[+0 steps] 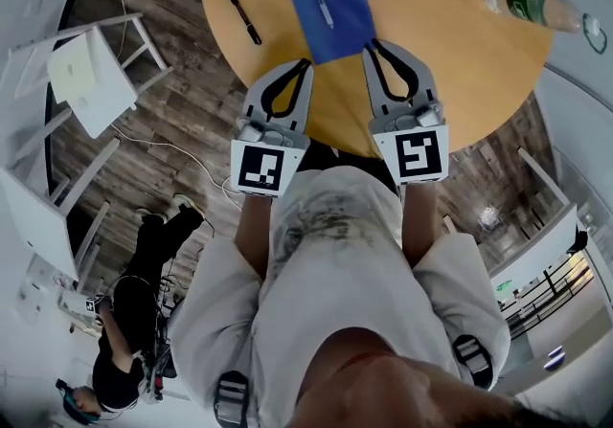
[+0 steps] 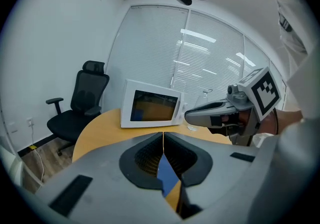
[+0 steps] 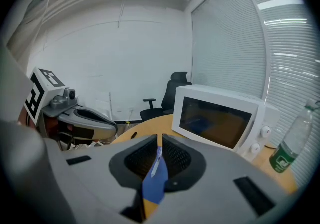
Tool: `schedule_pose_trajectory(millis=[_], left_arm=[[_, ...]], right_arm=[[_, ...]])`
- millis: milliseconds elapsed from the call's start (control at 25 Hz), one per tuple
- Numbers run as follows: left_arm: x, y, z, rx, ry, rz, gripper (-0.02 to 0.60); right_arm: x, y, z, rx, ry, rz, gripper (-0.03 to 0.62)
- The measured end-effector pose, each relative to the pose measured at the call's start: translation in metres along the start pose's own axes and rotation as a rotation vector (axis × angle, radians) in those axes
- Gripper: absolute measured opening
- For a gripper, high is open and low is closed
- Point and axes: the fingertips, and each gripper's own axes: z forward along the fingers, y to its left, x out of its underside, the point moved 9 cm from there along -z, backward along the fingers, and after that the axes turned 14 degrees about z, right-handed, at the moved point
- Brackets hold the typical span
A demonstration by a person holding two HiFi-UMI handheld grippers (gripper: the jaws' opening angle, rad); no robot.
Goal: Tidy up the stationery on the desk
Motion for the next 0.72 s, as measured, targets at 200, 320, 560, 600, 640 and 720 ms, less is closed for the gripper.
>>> schedule_pose_trajectory(millis=[200,320,560,600,640,720], left_arm=[[0.012,0.009,0.021,0.015,0.024,0.005,0.014],[0.021,0.013,0.034,0.029,0.034,0.013,0.014],[0.036,0.022,0.053,0.05,0.046,0.012,0.014],[0.038,0.023,0.055,0.05,0.05,0.01,0.014],[0.041,0.025,0.057,0.05,0.057,0.009,0.014],[0.046,0.028,0.06,0.052,0.071,0.01,0.014]], right_arm=[[0.016,-0.012,0.024,0.014,0.049,0.029,0.066],[0.025,-0.018,0.038,0.018,0.076,0.044,0.066],[0.039,-0.024,0.063,0.019,0.122,0.07,0.067],[0.041,-0.024,0.068,0.017,0.128,0.073,0.067],[0.044,-0.025,0.072,0.014,0.134,0.076,0.067],[0.05,-0.026,0.083,0.008,0.146,0.078,0.069]])
